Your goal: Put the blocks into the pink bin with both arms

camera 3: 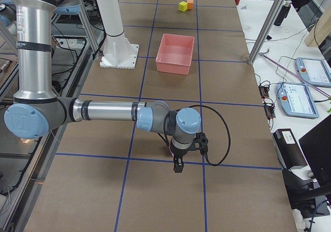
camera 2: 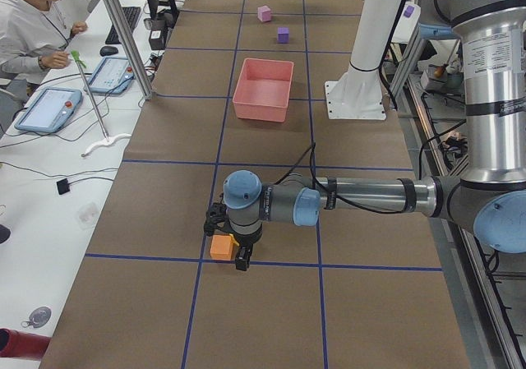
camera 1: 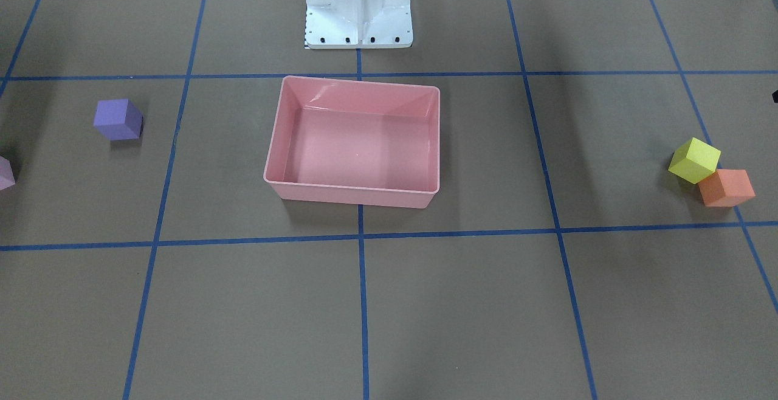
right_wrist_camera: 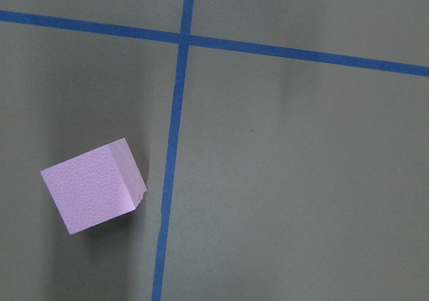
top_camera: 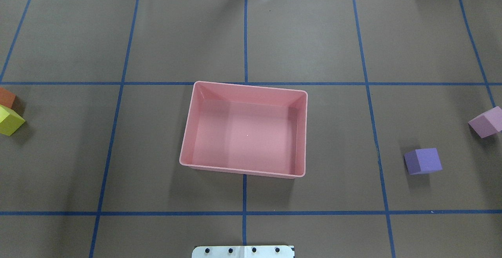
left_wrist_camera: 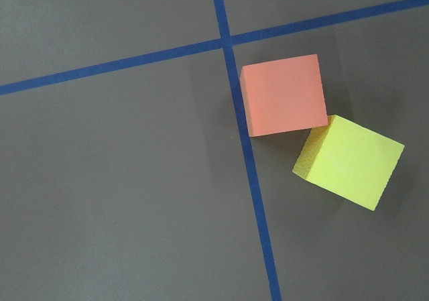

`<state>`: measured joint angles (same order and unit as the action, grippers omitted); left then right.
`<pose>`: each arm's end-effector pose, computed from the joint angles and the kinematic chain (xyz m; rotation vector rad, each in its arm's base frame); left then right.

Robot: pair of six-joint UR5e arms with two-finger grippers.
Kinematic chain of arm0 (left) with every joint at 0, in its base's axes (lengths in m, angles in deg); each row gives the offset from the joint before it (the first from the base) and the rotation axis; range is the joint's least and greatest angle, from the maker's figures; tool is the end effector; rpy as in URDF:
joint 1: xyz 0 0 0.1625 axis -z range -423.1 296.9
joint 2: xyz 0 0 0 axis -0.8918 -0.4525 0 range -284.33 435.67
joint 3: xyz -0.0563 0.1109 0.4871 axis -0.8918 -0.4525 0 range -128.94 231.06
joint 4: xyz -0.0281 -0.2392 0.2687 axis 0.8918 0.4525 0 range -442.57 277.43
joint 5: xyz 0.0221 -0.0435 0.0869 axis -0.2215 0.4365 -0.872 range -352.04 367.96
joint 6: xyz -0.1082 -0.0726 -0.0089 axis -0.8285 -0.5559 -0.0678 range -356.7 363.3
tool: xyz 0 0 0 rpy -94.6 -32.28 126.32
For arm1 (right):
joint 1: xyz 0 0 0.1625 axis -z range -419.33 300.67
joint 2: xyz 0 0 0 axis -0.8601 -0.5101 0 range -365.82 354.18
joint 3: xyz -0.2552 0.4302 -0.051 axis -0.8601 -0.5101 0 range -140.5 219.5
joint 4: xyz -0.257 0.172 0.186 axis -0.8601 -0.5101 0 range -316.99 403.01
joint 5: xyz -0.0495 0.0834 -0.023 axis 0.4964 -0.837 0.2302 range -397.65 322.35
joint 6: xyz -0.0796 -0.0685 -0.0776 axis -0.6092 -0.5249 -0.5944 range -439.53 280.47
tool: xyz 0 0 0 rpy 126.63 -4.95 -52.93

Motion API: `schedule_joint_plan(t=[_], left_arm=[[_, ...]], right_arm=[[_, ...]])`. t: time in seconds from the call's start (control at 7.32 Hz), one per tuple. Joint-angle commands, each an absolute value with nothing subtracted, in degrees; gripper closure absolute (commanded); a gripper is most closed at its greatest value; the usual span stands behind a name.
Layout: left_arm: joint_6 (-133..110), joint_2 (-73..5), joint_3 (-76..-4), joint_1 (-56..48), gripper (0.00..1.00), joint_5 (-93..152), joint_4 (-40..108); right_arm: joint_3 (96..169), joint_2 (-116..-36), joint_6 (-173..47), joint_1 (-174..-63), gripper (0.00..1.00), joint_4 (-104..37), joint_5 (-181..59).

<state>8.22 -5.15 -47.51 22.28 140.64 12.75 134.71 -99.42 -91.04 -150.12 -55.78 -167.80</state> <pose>-0.0154 -0.3648 0.7498 0.0806 0.7453 0.1895 0.0546 -0.3894 0.7663 -0.0446 -0.7093 -0.1354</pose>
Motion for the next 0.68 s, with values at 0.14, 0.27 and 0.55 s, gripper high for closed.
schedule_joint_plan(t=[0.14,0.27,0.55], left_arm=[[8.2,-5.2,-47.5,21.6,0.00,140.7,12.8],[8.2,-5.2,-47.5,21.6,0.00,140.6,13.7],[8.1,-5.2,-47.5,21.5,0.00,140.6,14.9]], right_arm=[[134.8,-99.3,-91.0,-150.0,0.00,-55.7,-167.7],[135.4,-99.1,-91.0,-150.1,0.00,-55.7,-167.9],[136.9,-98.5,-91.0,-150.0,0.00,-55.6,-167.6]])
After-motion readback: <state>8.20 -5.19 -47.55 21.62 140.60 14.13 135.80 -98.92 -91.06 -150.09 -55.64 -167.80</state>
